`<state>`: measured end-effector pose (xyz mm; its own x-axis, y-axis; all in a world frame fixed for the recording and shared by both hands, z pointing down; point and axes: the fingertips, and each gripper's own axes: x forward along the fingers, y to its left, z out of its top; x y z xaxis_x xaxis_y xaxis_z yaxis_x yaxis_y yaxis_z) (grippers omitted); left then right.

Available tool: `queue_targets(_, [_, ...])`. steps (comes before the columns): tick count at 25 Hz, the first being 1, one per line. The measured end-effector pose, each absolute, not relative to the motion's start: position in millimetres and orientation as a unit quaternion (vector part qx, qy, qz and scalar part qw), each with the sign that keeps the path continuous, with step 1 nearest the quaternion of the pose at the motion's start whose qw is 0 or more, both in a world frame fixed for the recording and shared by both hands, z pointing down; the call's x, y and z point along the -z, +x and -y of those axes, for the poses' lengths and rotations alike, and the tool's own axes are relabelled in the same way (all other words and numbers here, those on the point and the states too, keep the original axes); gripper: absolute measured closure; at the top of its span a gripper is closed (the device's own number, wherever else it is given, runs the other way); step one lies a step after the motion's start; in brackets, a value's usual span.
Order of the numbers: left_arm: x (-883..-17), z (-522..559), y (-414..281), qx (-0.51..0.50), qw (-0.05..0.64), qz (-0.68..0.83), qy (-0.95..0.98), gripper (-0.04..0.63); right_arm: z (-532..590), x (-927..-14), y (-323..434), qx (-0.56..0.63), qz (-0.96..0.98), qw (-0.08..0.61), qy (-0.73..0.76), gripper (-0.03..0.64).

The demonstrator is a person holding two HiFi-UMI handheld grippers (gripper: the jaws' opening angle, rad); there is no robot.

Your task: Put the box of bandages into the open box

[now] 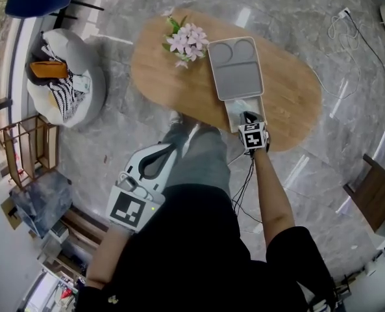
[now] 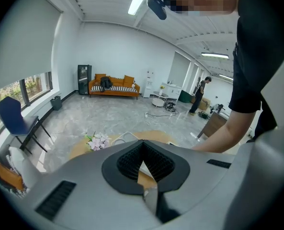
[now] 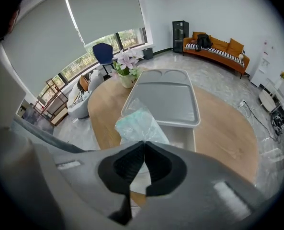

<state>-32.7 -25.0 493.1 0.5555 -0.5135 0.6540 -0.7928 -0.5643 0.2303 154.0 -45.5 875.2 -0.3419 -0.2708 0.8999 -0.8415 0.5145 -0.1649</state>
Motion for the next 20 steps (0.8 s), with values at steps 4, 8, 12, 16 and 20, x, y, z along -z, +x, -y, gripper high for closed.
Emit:
queue_targets(4, [-502.9,26.0,-42.2,-0.279,0.261,0.392,0.837,0.584,47.1,-903.9,152.6,-0.323,0.746,0.465,0.352,0.615])
queue_targets(8, [-511.4,26.5,-54.4,-0.289,0.270,0.403,0.825,0.584,43.3,-925.6,151.2,-0.341,0.730,0.486,0.339,0.614])
queue_targets(12, [-516.3,24.7,-57.7,-0.293,0.277,0.407,0.820,0.584,45.8,-941.0,150.2,-0.334,0.728,0.502,0.326,0.609])
queue_targets(16, [-518.8,24.8,-57.5,-0.292,0.281,0.410,0.817,0.584,46.0,-951.7,147.7,-0.332,0.727,0.512,0.314,0.603])
queue_targets(20, [-518.8,25.0,-57.3,-0.286,0.286,0.413,0.816,0.584,50.5,-952.2,144.9,-0.333,0.730,0.508,0.313,0.584])
